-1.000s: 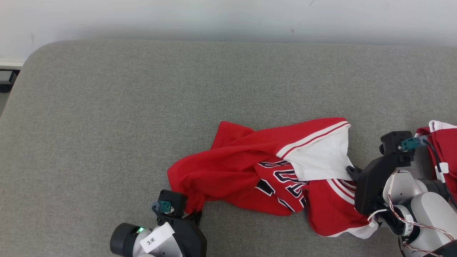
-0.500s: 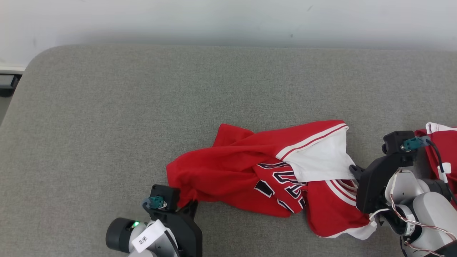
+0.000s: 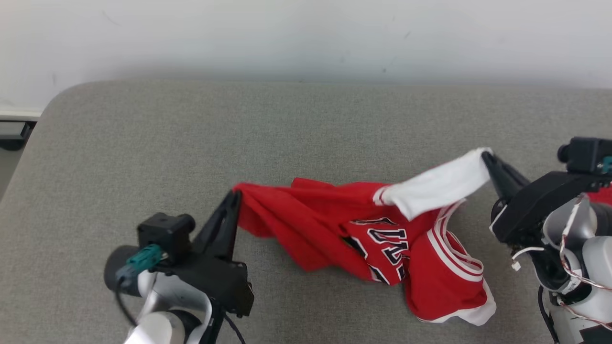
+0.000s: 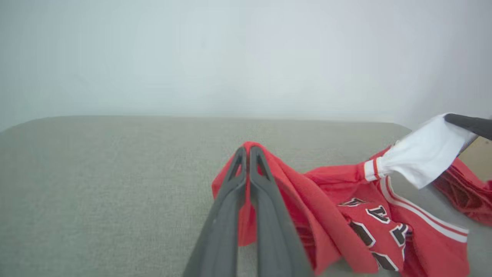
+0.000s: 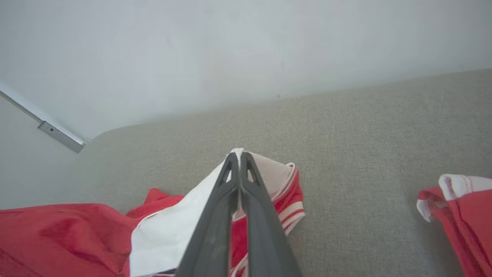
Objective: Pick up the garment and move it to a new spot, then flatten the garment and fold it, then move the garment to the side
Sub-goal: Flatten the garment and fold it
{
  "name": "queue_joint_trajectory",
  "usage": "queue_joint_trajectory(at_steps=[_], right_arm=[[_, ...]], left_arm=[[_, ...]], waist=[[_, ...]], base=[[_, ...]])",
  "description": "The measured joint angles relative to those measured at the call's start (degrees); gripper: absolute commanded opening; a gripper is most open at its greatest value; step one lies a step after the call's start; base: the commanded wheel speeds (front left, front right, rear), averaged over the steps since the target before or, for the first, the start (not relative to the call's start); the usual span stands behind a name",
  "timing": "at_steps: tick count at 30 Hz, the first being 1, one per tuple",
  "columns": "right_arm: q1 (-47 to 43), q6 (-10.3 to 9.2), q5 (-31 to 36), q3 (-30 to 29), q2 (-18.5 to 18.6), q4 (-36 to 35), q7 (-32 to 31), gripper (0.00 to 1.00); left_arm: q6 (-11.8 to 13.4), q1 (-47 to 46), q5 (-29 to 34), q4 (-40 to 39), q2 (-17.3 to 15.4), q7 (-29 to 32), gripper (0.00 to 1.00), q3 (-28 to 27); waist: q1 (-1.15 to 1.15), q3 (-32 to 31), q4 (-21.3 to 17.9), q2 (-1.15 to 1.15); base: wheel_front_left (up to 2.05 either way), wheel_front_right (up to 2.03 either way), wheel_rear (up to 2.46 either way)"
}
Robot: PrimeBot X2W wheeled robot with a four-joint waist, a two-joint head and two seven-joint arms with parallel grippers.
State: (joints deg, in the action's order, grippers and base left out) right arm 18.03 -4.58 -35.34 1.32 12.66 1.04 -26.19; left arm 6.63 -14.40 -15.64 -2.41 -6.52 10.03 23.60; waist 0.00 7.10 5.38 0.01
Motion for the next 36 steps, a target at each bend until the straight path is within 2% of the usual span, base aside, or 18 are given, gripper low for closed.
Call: queue_joint_trajectory(at_steps=[6,9,13,18,21,23,26,30,32,33,36], right_arm=[[-0.27,1.54,-3.16,-1.52,-1.85,-6.87,3.22,0.00],[-2.36,2.97,-6.16,-1.64,-3.59,-13.08,4.10,0.00],[-4.76,4.49,-10.80,-3.13,-4.83,-23.59,5.09,0.00],[-4.31,4.57,-14.35,-6.11,-5.60,-35.48,5.95,0.00],[-1.17,3.85,-16.52,-8.02,-6.43,-38.66,6.64,0.00],[1.66,2.43,-16.03,-9.15,-6.15,-37.60,6.66,0.00],[3.64,0.62,-14.46,-8.88,-5.48,-31.20,5.41,0.00],[8.00,-1.32,-11.54,-7.15,-6.16,-15.10,5.02,0.00],[14.95,-1.55,-8.18,-6.72,-6.20,-5.32,6.34,0.00],[19.57,-1.60,-8.24,-8.33,-6.67,-1.88,7.67,0.00],[33.35,-1.76,-11.61,-12.77,-7.15,-2.50,12.98,0.00]], left_arm=[[0.41,0.65,-1.24,-6.64,0.34,-3.69,0.00,-2.46],[0.24,3.81,-6.20,-12.32,0.91,-5.20,0.00,-3.96],[-2.33,6.33,-11.79,-21.45,1.00,-5.93,0.00,-4.34],[-4.25,6.19,-15.23,-32.39,0.94,-5.46,0.00,-4.13],[-4.64,5.06,-17.22,-35.43,1.01,-4.24,0.00,-4.16],[-4.54,3.32,-17.17,-34.76,0.96,-3.10,0.00,-4.87],[-3.59,0.87,-17.50,-29.14,0.85,-1.08,0.00,-6.69],[-2.27,-4.85,-16.16,-13.50,-0.10,0.90,0.00,-10.81],[-2.11,-11.62,-13.65,-5.36,-0.78,0.96,0.00,-12.00],[-2.15,-16.44,-11.62,-1.72,-1.11,0.81,0.00,-11.76],[-2.24,-30.68,-7.51,0.82,0.22,-3.22,0.00,-11.44]], waist=[[0.00,-1.20,-0.90,0.00],[0.00,-1.73,-1.85,0.00],[0.00,-2.26,-3.33,0.00],[0.00,-2.54,-5.09,0.00],[-0.01,-2.16,-5.75,-0.01],[-0.01,-1.54,-5.96,-0.01],[-0.01,-0.24,-6.14,0.00],[0.00,2.16,-6.22,0.00],[0.01,3.51,-6.28,0.00],[0.02,4.13,-6.30,0.01],[0.04,5.43,-6.19,0.01]], base=[[0.00,0.00,0.00],[0.00,0.00,0.00],[0.00,0.00,0.00],[0.00,0.00,0.00],[0.00,0.00,0.00],[0.00,0.00,0.00],[0.00,0.00,0.00],[0.00,0.00,0.00],[0.00,0.00,0.00],[0.00,0.00,0.00],[0.00,0.00,0.00]])
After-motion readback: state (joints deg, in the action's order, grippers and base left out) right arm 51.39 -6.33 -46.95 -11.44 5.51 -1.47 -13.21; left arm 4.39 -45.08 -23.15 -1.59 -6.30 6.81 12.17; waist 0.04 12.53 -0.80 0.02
